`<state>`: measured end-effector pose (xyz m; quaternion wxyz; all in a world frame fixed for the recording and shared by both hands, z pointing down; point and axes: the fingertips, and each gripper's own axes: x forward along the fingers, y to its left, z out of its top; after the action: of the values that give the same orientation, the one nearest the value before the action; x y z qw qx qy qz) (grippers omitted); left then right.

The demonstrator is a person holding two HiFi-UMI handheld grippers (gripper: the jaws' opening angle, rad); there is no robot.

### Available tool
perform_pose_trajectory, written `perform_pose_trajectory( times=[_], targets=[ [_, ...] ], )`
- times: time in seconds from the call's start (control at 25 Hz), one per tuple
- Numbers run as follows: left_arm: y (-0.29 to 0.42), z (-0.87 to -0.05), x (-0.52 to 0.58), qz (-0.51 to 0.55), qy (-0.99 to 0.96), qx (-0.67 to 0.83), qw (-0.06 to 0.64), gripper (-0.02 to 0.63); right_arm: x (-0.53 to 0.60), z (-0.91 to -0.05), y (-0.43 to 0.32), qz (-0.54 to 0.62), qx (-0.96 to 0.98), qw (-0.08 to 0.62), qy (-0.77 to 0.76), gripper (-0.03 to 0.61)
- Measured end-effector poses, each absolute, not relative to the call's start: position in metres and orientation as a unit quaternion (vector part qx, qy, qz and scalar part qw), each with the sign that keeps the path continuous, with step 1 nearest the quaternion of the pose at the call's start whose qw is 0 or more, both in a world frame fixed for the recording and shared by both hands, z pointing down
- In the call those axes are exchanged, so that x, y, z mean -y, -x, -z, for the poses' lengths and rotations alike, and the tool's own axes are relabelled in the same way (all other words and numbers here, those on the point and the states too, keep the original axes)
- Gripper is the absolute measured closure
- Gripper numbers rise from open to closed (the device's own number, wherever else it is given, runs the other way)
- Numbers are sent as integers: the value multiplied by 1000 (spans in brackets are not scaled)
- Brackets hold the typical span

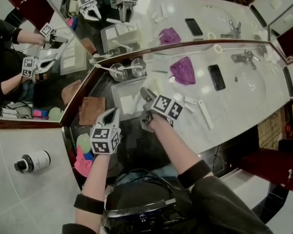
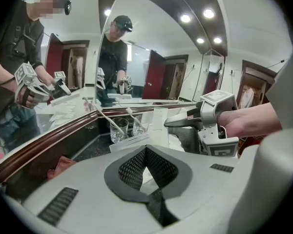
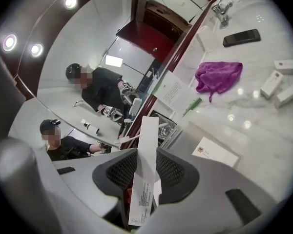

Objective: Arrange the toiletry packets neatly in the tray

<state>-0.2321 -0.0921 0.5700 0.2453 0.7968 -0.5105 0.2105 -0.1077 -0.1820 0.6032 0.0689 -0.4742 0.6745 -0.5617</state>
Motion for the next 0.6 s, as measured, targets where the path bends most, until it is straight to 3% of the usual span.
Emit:
perform_pose_trajectory(
  times=[0.6],
  targets=[
    [253,-593,127,-209,-796,506,257,614,203,-660,105,639,-465,203,578,440]
  ],
)
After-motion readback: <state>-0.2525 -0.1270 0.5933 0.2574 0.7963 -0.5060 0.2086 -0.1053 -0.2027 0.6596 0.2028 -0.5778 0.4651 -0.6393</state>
